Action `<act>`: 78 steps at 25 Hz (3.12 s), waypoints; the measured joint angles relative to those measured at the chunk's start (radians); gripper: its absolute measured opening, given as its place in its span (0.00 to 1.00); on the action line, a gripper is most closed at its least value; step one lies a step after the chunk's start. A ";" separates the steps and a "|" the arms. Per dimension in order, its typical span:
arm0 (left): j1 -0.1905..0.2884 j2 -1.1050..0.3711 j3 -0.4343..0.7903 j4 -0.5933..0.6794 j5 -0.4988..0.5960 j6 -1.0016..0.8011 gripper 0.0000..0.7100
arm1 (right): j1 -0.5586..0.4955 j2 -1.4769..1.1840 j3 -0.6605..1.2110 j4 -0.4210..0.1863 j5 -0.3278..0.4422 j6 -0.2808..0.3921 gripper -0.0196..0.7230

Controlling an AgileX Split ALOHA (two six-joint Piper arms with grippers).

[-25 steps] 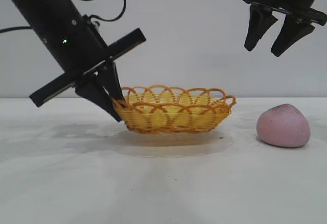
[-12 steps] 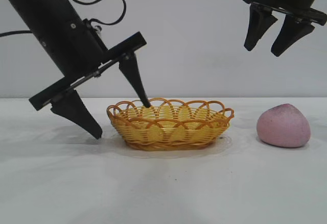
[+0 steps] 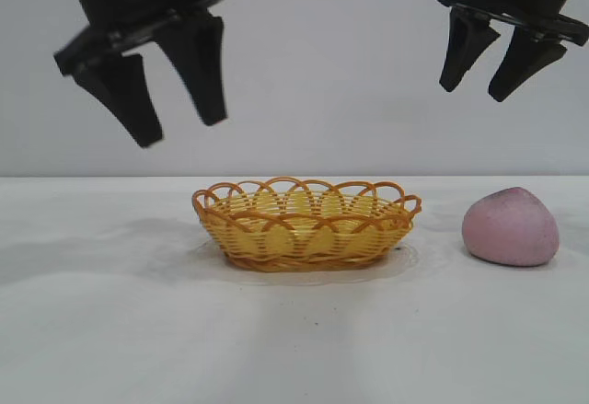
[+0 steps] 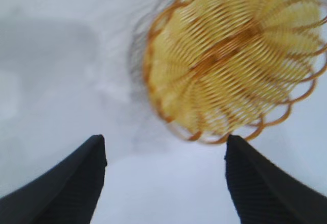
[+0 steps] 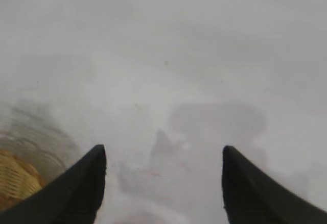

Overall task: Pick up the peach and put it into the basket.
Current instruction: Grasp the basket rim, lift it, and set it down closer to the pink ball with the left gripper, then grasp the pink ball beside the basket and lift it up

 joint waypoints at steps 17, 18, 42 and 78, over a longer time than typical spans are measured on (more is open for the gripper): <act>0.271 0.000 -0.089 0.246 0.229 -0.031 0.68 | 0.000 0.000 0.000 0.000 0.006 0.000 0.65; 0.302 0.000 -0.089 0.243 0.236 -0.029 0.68 | 0.000 0.000 0.000 0.000 0.006 0.000 0.65; 0.433 -0.803 0.373 0.081 0.263 -0.031 0.68 | 0.000 0.000 0.000 0.000 0.011 0.000 0.65; 0.435 -1.904 0.893 0.103 0.271 -0.072 0.68 | 0.002 -0.002 -0.002 -0.008 0.112 -0.004 0.65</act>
